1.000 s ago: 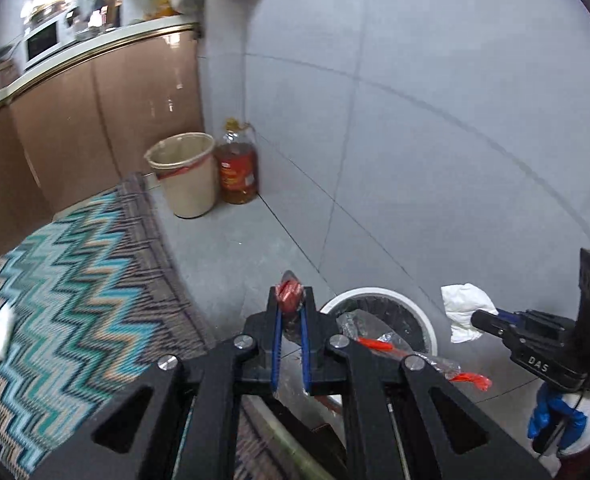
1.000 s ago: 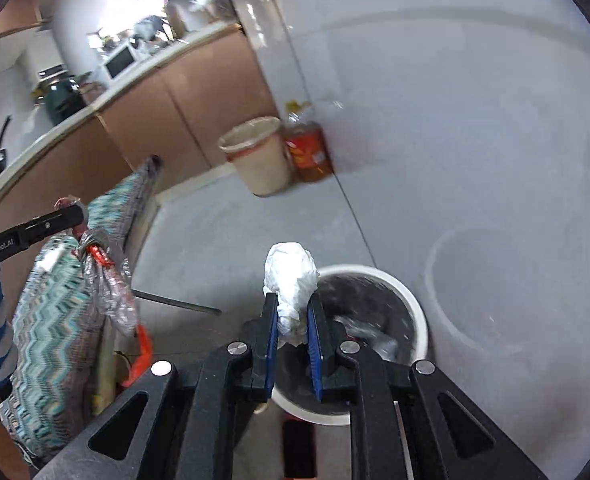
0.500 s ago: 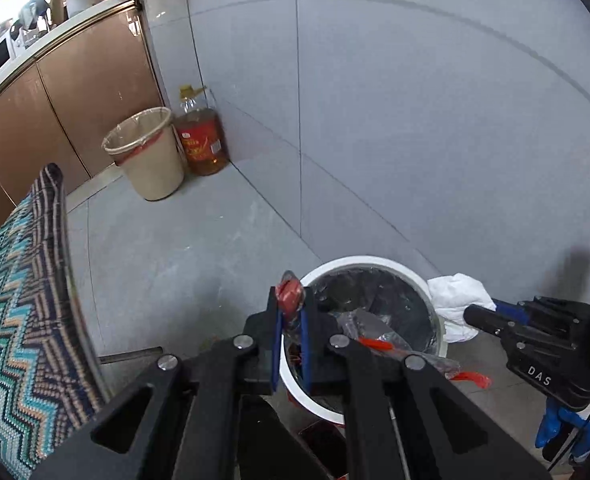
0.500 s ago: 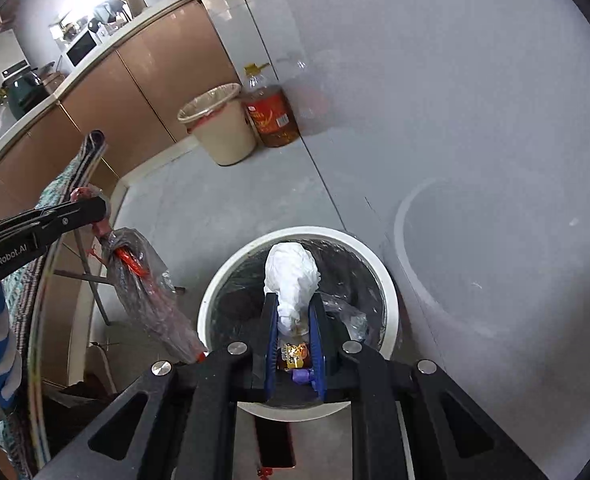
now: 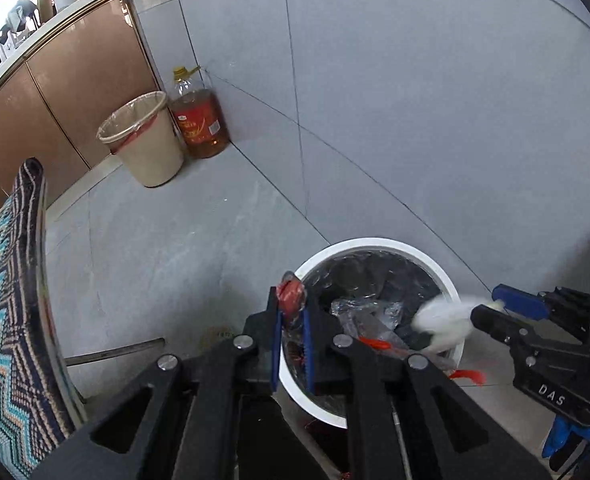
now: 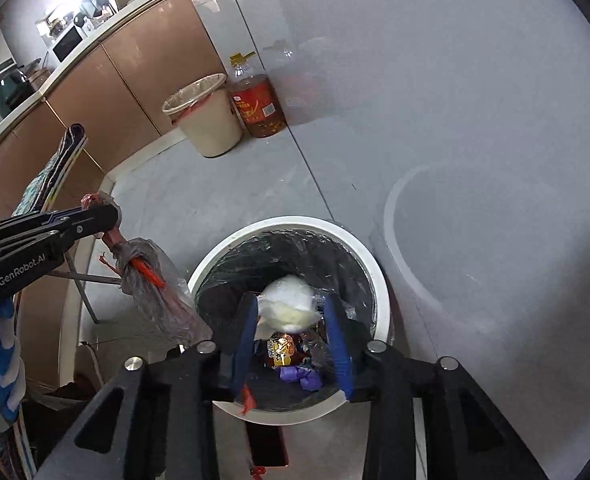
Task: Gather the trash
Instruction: 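Open both tools to drop the tissue and plastic into the white bin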
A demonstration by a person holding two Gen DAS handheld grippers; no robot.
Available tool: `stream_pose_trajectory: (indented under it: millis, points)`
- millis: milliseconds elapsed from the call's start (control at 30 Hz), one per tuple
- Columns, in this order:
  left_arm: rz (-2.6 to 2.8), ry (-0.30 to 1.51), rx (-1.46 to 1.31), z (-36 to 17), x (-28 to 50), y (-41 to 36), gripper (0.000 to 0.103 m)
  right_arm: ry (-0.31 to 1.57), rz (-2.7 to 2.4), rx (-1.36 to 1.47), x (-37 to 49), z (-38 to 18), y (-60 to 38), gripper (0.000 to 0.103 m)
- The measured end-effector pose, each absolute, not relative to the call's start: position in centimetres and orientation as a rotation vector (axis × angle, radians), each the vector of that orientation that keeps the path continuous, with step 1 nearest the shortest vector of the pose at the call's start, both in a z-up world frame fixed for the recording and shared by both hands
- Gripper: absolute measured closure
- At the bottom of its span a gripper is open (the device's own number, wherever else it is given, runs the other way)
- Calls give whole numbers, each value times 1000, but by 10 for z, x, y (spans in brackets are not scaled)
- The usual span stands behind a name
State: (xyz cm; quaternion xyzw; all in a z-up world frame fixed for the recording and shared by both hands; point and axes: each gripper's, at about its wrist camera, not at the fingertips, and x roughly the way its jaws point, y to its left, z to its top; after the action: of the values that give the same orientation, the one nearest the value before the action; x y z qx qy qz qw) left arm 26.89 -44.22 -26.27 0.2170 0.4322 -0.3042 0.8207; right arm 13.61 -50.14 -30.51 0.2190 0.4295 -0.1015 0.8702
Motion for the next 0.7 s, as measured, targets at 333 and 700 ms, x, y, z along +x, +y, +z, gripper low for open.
stream_pose_trajectory:
  millis: [333,700]
  points:
    - [-695,923,422,-254,262,-442,70,886,-223,461,125,-299,-501,60]
    - [-718,855,389,-220,243,-426,65,837,-234,453,105,-271,-489,58]
